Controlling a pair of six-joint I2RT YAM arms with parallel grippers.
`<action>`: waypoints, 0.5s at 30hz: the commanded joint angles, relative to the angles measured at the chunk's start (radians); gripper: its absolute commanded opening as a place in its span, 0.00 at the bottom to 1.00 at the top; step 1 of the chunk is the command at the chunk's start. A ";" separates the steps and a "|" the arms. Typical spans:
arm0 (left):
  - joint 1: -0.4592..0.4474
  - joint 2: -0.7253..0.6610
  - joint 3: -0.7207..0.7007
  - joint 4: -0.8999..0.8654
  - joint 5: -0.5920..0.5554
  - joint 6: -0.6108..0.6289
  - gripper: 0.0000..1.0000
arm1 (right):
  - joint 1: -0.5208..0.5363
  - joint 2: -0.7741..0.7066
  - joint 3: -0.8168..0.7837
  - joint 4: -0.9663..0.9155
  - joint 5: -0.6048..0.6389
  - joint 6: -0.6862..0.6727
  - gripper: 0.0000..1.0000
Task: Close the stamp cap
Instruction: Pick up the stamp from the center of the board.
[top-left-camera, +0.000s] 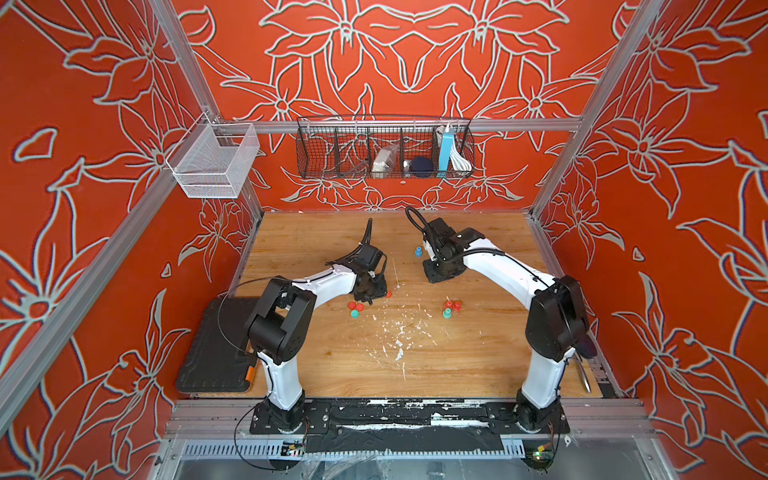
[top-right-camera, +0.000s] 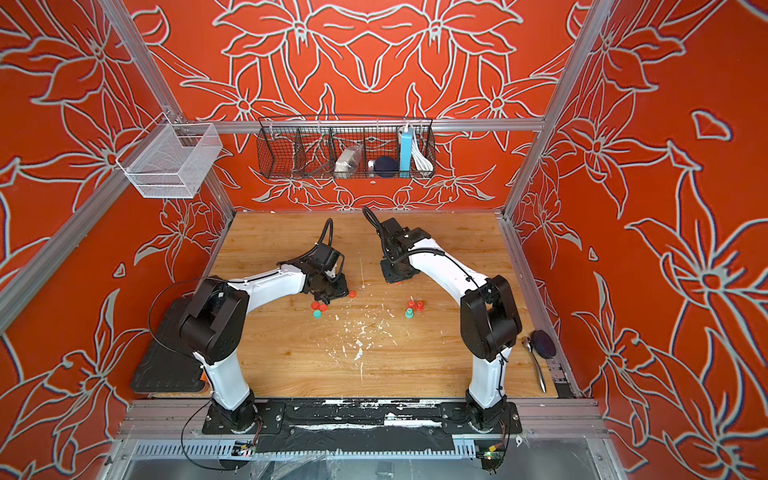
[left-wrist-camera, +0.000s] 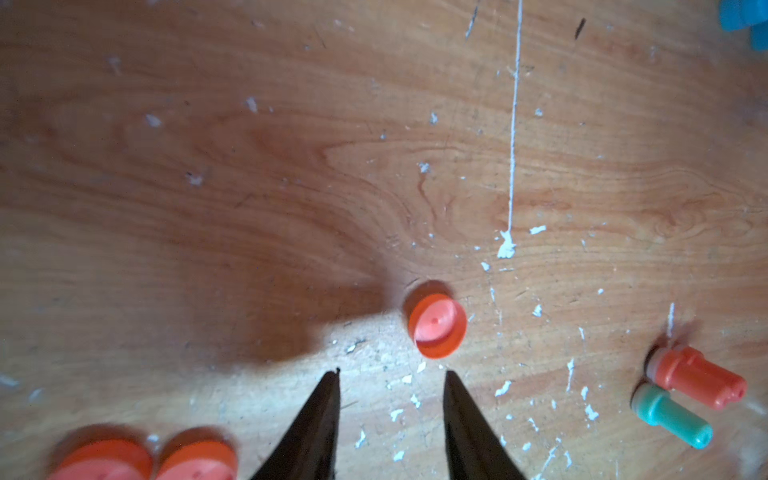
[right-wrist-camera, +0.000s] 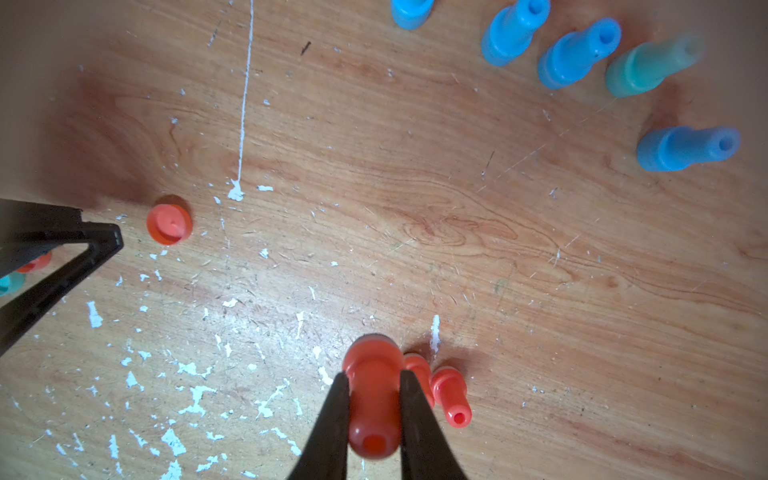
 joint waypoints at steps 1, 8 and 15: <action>-0.013 0.032 0.024 0.019 0.014 -0.016 0.42 | -0.006 -0.026 -0.029 -0.009 0.019 0.013 0.12; -0.034 0.078 0.061 0.021 0.012 -0.026 0.42 | -0.005 -0.039 -0.059 0.007 0.023 0.010 0.12; -0.055 0.117 0.091 0.024 0.017 -0.037 0.42 | -0.012 -0.061 -0.083 0.015 0.028 0.010 0.12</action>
